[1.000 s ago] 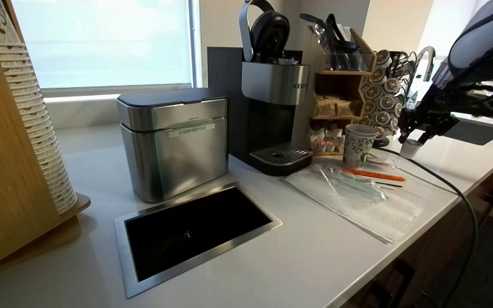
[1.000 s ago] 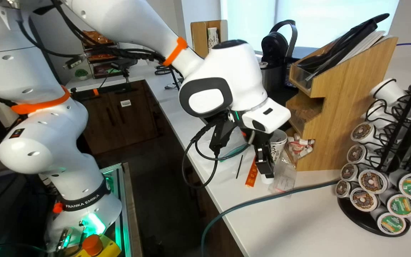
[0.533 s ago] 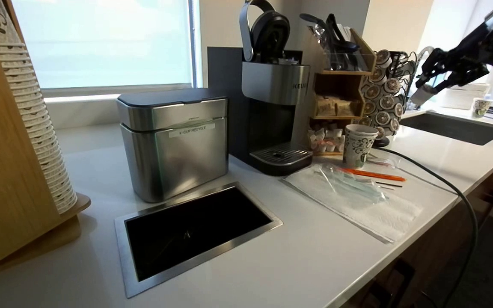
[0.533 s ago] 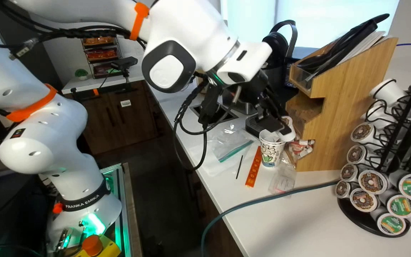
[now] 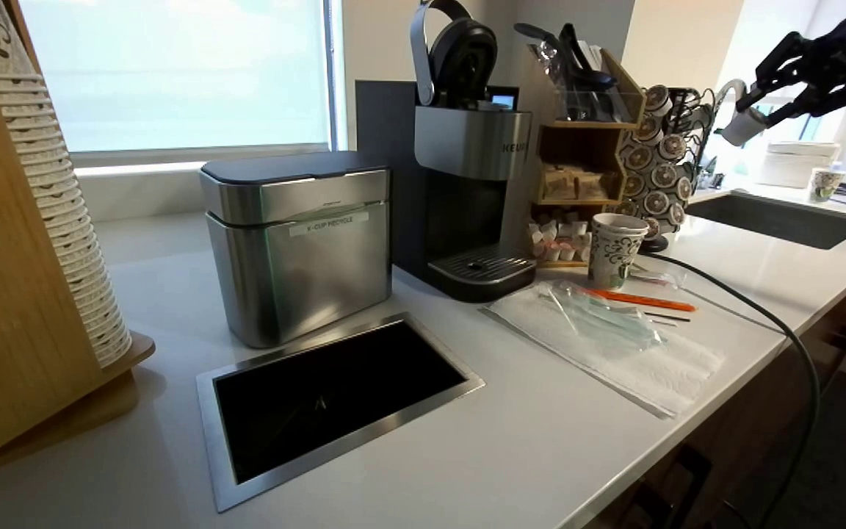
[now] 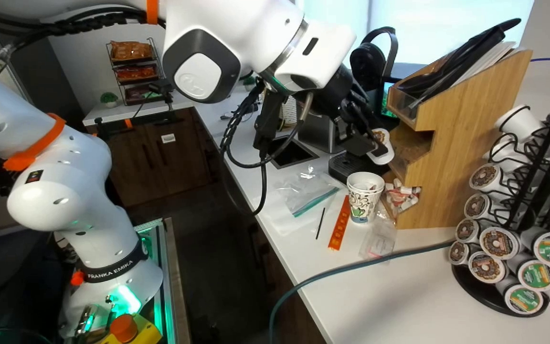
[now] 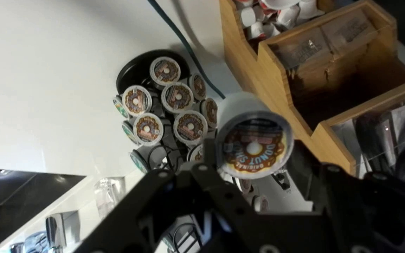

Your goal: Pick up the coffee pod from the counter and place it on the stand.

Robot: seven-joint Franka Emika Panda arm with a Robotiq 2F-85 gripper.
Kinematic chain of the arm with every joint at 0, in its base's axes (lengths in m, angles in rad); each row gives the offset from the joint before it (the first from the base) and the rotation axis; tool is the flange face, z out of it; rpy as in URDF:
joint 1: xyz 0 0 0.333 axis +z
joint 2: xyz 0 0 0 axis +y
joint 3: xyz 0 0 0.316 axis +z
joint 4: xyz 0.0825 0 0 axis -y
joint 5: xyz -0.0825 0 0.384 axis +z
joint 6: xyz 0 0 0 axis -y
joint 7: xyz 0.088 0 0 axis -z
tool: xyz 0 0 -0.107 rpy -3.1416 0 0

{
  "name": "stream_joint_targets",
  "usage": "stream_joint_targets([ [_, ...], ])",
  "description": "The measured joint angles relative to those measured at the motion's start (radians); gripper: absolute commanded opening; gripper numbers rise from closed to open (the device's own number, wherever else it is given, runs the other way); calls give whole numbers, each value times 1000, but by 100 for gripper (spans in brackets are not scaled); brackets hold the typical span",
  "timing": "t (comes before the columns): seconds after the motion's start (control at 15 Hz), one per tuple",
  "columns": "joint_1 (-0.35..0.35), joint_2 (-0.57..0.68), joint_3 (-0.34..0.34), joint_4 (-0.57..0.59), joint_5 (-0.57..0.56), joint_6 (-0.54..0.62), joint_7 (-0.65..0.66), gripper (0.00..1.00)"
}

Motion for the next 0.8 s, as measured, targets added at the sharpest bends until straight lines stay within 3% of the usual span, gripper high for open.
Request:
stream_joint_targets([
  [0.2,-35,34,57,0,-13,159,0,28],
  [0.4,-112,109,149,2,-59,302,4,28],
  [0.8,-429,285,380,44,-91,469,3,28],
])
